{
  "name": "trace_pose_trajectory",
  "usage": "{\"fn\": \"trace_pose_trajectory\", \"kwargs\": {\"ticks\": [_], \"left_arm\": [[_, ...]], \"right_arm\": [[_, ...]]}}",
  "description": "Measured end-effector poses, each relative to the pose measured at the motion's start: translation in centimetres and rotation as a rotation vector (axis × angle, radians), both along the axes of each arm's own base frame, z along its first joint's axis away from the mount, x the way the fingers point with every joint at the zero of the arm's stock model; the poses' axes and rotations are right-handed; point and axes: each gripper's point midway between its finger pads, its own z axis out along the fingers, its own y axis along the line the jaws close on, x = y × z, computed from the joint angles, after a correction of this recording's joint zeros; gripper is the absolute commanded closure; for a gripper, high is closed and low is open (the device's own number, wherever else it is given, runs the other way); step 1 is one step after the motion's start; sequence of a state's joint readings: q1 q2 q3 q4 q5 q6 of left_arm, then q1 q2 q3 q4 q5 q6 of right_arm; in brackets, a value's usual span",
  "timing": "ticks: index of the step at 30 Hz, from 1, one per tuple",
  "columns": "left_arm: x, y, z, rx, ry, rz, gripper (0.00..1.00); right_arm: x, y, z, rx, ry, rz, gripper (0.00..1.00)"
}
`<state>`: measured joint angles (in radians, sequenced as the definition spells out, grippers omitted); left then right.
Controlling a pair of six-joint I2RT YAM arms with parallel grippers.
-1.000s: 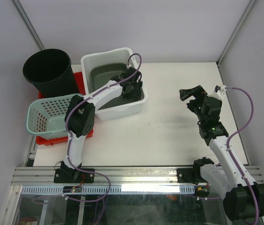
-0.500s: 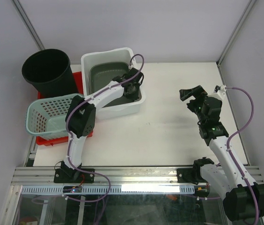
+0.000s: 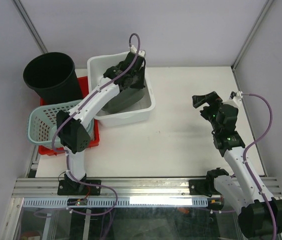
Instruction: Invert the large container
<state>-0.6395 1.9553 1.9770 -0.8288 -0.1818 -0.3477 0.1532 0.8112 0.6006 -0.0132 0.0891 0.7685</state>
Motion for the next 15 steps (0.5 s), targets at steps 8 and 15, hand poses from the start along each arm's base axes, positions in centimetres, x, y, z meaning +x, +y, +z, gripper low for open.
{"fn": "trace_pose_trajectory", "kwargs": {"ticks": [8, 15], "left_arm": [[-0.4, 0.4, 5.2, -0.045, -0.09, -0.015, 1.0], [-0.9, 0.4, 7.0, -0.068, -0.119, -0.036, 1.0]], "right_arm": [[-0.2, 0.0, 0.3, -0.002, -0.007, 0.001, 0.01], [-0.6, -0.1, 0.8, -0.001, -0.023, 0.001, 0.0]]}}
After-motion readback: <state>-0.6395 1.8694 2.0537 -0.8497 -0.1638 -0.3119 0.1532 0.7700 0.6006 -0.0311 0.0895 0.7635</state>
